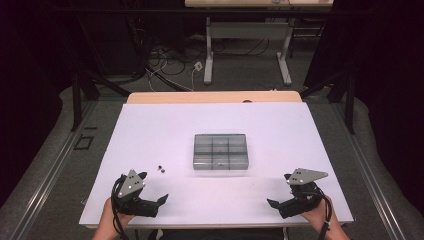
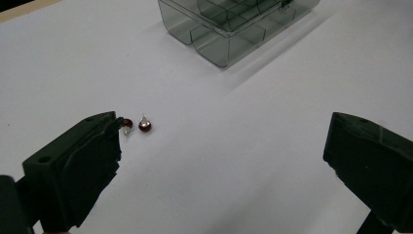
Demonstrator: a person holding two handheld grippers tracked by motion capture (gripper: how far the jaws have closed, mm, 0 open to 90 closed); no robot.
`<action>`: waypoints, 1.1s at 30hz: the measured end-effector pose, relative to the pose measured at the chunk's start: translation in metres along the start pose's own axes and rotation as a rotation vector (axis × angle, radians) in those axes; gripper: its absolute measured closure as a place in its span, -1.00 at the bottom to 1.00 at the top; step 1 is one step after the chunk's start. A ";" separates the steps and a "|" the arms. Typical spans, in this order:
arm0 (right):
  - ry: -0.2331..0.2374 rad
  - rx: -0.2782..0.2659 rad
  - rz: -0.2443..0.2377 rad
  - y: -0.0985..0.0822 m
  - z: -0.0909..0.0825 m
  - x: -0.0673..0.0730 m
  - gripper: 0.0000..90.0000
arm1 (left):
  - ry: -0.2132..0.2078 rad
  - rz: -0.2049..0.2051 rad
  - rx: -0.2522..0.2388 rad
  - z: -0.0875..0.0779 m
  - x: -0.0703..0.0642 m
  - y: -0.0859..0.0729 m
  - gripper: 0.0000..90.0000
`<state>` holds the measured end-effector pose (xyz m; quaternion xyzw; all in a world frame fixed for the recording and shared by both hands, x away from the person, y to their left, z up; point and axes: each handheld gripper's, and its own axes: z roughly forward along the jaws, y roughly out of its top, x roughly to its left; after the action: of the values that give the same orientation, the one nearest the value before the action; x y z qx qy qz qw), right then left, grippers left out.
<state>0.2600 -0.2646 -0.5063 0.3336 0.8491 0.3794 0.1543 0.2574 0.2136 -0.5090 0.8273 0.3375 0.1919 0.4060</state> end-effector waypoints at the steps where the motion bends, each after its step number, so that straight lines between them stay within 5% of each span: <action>1: 0.006 0.016 0.000 0.000 0.000 0.000 -1.00 | 0.000 0.000 0.000 0.000 0.000 0.000 -0.99; 15: -0.001 0.010 -0.010 0.002 0.001 -0.001 -1.00 | -0.007 0.001 0.011 0.002 0.000 0.000 -0.99; 33: -0.047 0.025 0.060 0.018 0.011 -0.008 -1.00 | -0.006 0.000 0.013 0.002 0.000 -0.001 -0.99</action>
<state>0.2794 -0.2553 -0.5000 0.3696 0.8395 0.3654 0.1587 0.2581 0.2127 -0.5106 0.8305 0.3375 0.1874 0.4015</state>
